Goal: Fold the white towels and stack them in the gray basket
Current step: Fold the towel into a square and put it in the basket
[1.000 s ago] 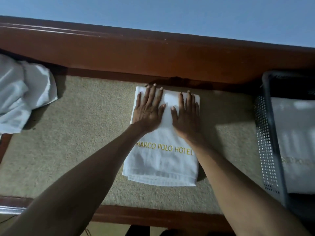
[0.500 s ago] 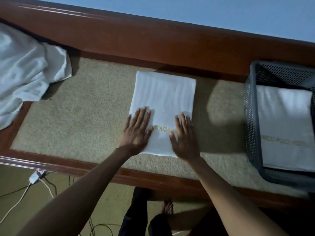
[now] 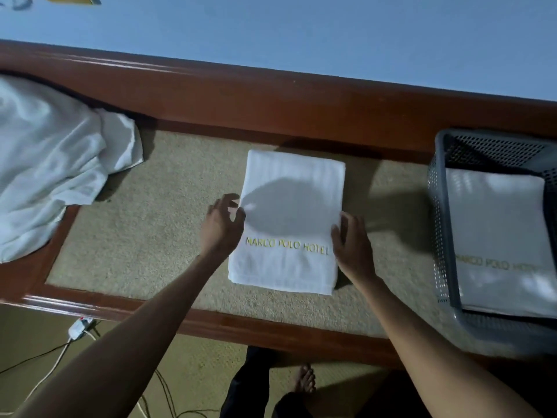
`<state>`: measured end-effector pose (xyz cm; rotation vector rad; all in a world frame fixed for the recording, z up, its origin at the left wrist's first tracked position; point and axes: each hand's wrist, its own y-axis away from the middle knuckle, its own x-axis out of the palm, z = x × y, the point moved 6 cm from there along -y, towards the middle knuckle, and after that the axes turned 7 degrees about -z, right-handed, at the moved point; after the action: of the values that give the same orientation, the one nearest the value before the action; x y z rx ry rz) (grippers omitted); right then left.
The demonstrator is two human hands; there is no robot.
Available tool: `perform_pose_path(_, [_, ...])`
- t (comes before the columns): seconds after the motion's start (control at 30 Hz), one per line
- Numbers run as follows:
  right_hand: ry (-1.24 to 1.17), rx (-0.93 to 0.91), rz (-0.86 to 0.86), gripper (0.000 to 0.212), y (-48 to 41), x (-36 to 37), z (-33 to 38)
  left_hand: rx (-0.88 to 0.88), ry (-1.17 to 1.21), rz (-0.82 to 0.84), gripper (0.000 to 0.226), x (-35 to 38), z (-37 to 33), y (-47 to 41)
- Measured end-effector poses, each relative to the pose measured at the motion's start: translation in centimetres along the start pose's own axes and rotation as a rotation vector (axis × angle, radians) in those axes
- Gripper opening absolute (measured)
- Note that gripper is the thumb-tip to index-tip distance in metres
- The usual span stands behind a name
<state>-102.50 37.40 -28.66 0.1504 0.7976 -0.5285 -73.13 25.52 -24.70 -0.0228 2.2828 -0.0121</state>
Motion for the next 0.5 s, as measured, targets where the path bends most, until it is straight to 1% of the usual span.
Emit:
perform_pose_path(0.1, [-0.031, 0.322, 0.084, 0.051, -4.4, 1.9, -0.5, -0.35, 0.068, 0.247, 0.06, 2.2, 0.3, -3.7])
perform_pose_path(0.13, [-0.05, 0.399, 0.098, 0.055, -5.5, 2.6, -0.7, -0.43, 0.094, 0.312, 0.066, 2.9, 0.4, -4.4])
perform_pose_path(0.17, [-0.076, 0.475, 0.11, 0.056, -6.3, 3.1, -0.8, -0.461, 0.119, 0.368, 0.069, 3.7, 0.3, -5.1])
perform_pose_path(0.23, [-0.157, 0.6, 0.128, 0.055, -7.3, 4.2, -1.4, -0.471, 0.164, 0.445, 0.062, 4.8, 0.1, -6.1])
perform_pose_path(0.37, [-0.271, 0.751, 0.137, 0.056, -7.7, 5.1, -2.3, -0.478, 0.264, 0.572, 0.048, 5.5, -1.1, -6.9])
perform_pose_path(0.43, [-0.307, 0.766, 0.126, 0.053, -7.5, 4.6, -1.4, -0.45, 0.309, 0.645, 0.037, 5.5, -1.9, -7.0])
perform_pose_path(0.5, [-0.315, 0.729, 0.13, 0.052, -7.5, 4.1, -0.3, -0.449, 0.345, 0.735, 0.042, 5.5, -2.5, -7.0])
